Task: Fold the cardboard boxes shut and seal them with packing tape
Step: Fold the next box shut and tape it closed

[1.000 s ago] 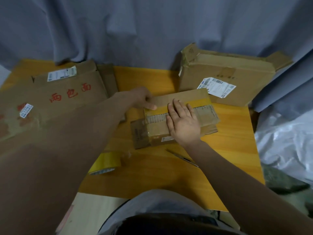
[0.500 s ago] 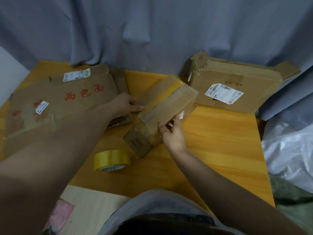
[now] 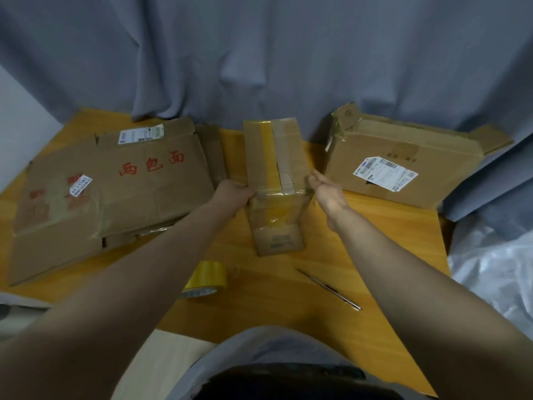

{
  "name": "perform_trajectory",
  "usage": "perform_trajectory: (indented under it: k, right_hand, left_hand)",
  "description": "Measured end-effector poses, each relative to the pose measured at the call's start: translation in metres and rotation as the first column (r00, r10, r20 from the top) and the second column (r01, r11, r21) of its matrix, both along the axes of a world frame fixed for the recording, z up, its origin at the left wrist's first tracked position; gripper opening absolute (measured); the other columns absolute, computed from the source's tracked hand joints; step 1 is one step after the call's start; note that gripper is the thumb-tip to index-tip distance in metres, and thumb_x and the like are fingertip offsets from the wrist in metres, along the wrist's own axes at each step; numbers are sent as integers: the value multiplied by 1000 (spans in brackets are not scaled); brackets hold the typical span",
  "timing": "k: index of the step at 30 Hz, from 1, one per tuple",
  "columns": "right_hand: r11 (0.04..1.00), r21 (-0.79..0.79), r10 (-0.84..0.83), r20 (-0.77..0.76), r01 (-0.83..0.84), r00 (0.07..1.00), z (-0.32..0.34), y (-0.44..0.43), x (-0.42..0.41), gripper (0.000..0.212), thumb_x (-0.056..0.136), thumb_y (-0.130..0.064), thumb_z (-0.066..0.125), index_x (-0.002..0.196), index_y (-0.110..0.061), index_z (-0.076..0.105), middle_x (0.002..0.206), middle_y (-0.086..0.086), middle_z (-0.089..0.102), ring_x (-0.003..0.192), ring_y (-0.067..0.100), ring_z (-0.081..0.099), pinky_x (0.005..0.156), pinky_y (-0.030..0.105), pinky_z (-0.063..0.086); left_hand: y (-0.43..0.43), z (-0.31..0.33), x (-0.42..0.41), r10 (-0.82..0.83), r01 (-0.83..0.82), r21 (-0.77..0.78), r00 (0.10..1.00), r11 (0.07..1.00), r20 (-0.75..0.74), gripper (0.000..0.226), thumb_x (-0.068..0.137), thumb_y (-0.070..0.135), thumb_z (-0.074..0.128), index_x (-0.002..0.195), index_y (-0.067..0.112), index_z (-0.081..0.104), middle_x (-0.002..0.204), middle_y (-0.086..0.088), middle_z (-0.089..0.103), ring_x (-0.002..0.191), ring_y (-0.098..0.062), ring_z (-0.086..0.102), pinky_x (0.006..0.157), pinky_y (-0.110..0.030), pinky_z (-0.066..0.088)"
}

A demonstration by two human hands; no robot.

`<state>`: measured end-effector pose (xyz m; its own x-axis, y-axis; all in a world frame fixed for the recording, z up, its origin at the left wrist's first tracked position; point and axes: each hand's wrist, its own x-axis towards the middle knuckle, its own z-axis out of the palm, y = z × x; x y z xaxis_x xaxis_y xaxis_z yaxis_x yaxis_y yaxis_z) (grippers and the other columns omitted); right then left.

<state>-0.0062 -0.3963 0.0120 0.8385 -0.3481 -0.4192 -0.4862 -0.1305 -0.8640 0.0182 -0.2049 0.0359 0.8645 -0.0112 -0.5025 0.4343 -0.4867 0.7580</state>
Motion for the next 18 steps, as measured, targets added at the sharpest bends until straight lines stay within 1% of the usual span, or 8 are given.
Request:
perform_trajectory:
  k: [2,5,6,9,13,15,16,18]
  right_hand:
    - [996,-84,-24,9,24,1000,-6,1,-9,46,96,-33,53,137,-13,49,145,9,44,135,26,38,113,38,30]
    - [977,-208,57,32,-49,998,-12,4,-18,32,96,-28,54,112,-2,66,115,14,66,111,29,58,98,40,45]
    - [973,-216,84,19,-78,996,-12,3,-17,34,96,-29,53,111,-1,66,114,15,66,111,30,58,97,40,45]
    - [978,-163,119,-76,-130,990,-9,-4,-10,46,99,-35,45,131,-4,54,136,13,53,128,30,46,109,37,35]
    - [989,-91,99,-146,-113,984,-8,-26,-5,51,100,-44,36,135,-9,50,138,10,51,131,29,43,108,36,29]
    - [971,-205,134,26,-126,991,-8,-41,-9,36,99,-17,44,133,-12,52,131,9,57,126,27,49,109,35,34]
    - [945,-283,202,120,-161,972,-10,-49,-12,40,94,0,45,131,-11,53,125,9,59,121,26,53,107,36,38]
    - [841,-445,420,180,-308,889,-11,-57,-16,54,84,16,44,128,-14,52,118,4,57,112,22,58,101,37,45]
  left_hand:
    - [-2,-8,-5,44,-43,-26,999,999,23,25,92,24,61,70,11,62,68,-5,55,63,-16,50,67,-30,44]
    - [-6,-17,-9,75,-75,-12,996,997,43,24,93,25,61,74,10,63,72,-7,57,67,-18,53,69,-32,49]
    - [-8,-19,-9,77,-76,-9,996,997,44,25,94,26,59,75,10,63,73,-8,57,70,-20,54,71,-33,50]
    - [-11,-18,-8,44,-44,-33,999,998,1,27,98,28,51,84,8,63,77,-8,54,77,-22,52,73,-33,45]
    - [-10,-17,-11,88,-93,-117,995,989,-53,25,99,24,45,81,14,59,82,-5,54,80,-19,51,75,-29,41]
    - [-3,-17,-18,7,-11,26,991,1000,134,23,97,18,45,112,12,62,88,-2,57,77,-15,53,71,-27,44]
    - [2,-18,-23,-116,82,144,960,986,254,38,96,13,47,133,16,52,101,-2,58,86,-15,56,77,-28,48]
    - [9,-21,-28,-341,214,325,846,921,409,63,90,1,52,146,24,34,124,-4,53,109,-18,54,94,-32,48]
